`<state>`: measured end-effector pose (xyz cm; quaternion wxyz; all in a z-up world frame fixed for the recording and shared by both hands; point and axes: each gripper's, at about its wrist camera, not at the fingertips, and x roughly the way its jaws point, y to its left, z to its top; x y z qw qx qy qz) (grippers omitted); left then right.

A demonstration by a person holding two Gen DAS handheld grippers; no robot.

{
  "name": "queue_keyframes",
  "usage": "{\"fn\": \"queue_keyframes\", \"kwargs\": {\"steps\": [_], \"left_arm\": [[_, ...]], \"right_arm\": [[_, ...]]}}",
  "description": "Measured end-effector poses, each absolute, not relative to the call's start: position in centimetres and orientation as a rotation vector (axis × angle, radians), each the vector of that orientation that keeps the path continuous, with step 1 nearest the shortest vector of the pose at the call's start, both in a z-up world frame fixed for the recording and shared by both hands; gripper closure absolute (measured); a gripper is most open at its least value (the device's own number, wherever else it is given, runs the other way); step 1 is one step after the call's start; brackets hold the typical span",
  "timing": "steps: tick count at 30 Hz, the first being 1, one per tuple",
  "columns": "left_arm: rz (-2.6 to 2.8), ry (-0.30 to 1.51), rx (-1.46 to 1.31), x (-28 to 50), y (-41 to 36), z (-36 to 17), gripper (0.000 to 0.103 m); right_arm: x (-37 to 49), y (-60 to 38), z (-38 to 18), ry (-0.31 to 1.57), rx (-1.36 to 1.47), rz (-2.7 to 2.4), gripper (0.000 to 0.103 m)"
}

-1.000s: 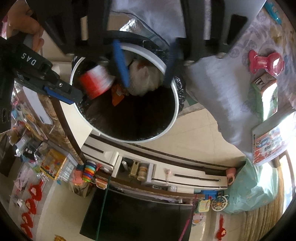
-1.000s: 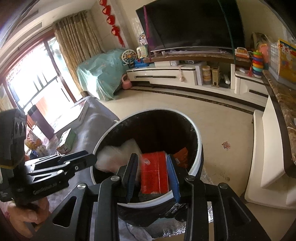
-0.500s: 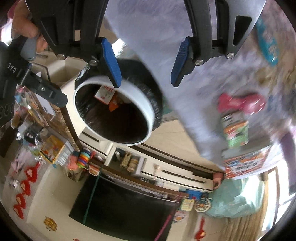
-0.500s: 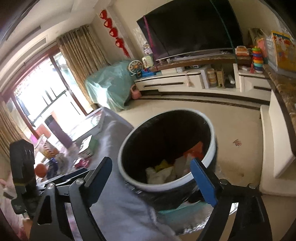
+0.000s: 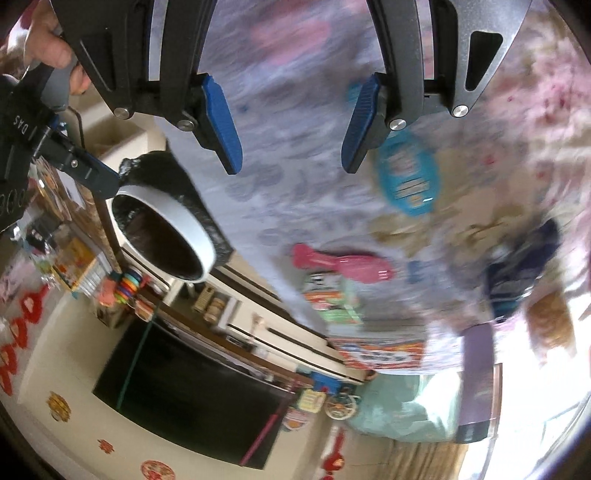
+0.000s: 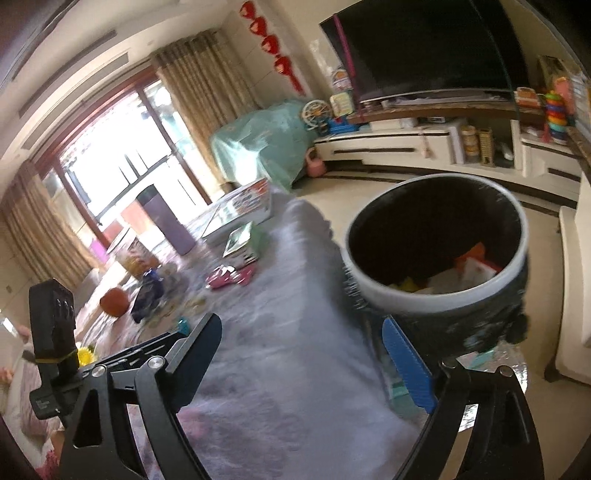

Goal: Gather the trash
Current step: 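Move both open grippers back over the table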

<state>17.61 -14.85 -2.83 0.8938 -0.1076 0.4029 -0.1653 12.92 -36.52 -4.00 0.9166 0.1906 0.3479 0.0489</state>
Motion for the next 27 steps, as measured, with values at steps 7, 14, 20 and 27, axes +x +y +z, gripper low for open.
{"fn": "queue_keyframes", "kwargs": {"steps": [7, 14, 20, 27], "left_arm": [[-0.276, 0.831, -0.24, 15.2, -11.2, -2.4, 0.048], [-0.195, 0.832, -0.252, 13.3, -7.3, -2.2, 0.047], [-0.149, 0.809, -0.238, 12.7, -4.1, -1.4, 0.039], [-0.108, 0.803, -0.184, 13.6, -1.5, -1.4, 0.036]], "right_arm": [[13.4, -33.2, -4.9, 0.75, 0.376, 0.16, 0.013], [13.7, -29.5, -5.8, 0.782, 0.355, 0.22, 0.013], [14.2, -26.3, -6.5, 0.814, 0.332, 0.27, 0.013], [15.2, -22.9, -6.8, 0.829, 0.28, 0.309, 0.013]]}}
